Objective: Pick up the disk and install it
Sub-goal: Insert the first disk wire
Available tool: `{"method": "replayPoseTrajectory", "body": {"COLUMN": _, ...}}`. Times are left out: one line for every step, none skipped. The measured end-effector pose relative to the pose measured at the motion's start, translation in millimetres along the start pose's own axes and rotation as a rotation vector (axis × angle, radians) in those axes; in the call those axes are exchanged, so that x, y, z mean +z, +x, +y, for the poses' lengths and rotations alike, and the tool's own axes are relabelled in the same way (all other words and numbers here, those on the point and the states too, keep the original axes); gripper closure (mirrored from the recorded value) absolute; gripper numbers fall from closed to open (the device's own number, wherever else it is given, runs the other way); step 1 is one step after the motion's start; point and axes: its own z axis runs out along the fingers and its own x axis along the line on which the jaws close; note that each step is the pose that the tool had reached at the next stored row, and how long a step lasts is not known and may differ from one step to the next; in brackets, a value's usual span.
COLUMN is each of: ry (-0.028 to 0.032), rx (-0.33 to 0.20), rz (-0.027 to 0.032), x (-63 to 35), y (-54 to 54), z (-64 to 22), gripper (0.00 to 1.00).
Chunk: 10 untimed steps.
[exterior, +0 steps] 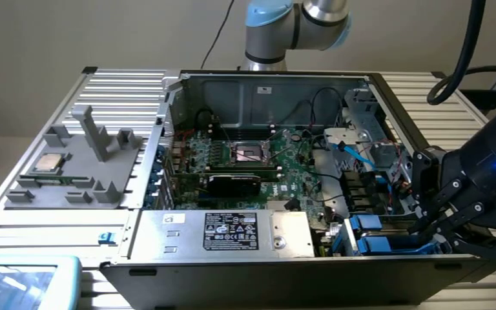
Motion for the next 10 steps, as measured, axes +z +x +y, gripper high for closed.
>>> {"method": "replayPoseTrajectory", "body": {"ry": 0.0001, "rx": 0.000, "rz": -0.0001, "x": 0.0, "y": 0.0, "z": 0.0, "gripper": 0.84}}
{"method": "replayPoseTrajectory", "body": {"ry": 0.0006, "rx": 0.001, "rz": 0.0001, "x": 0.0, "y": 0.0, "z": 0.0, "gripper": 0.84}}
{"method": "replayPoseTrajectory", "body": {"ry": 0.0021, "rx": 0.007, "rz": 0.0005, "x": 0.0, "y": 0.0, "z": 0.1, "gripper": 0.84}}
{"method": "replayPoseTrajectory", "body": {"ry": 0.0051, "rx": 0.015, "rz": 0.0017, "x": -0.1, "y": 0.0, "z": 0.2, "gripper": 0.84}}
{"method": "replayPoseTrajectory", "body": {"ry": 0.0091, "rx": 0.024, "rz": 0.0033, "x": -0.1, "y": 0.0, "z": 0.2, "gripper": 0.84}}
{"method": "replayPoseTrajectory", "body": {"ry": 0.0139, "rx": 0.034, "rz": 0.0056, "x": 0.1, "y": 0.0, "z": 0.1, "gripper": 0.84}}
{"method": "replayPoseTrajectory", "body": {"ry": 0.0193, "rx": 0.044, "rz": 0.0081, "x": 0.2, "y": 0.0, "z": 0.1, "gripper": 0.84}}
{"method": "replayPoseTrajectory", "body": {"ry": 0.0246, "rx": 0.054, "rz": 0.0104, "x": 0.4, "y": 0.0, "z": 0.1, "gripper": 0.84}}
{"method": "replayPoseTrajectory", "body": {"ry": 0.0299, "rx": 0.064, "rz": 0.0126, "x": 0.4, "y": 0.0, "z": 0.1, "gripper": 0.84}}
{"method": "replayPoseTrajectory", "body": {"ry": 0.0352, "rx": 0.073, "rz": 0.0149, "x": 0.6, "y": 0.0, "z": 0.1, "gripper": 0.84}}
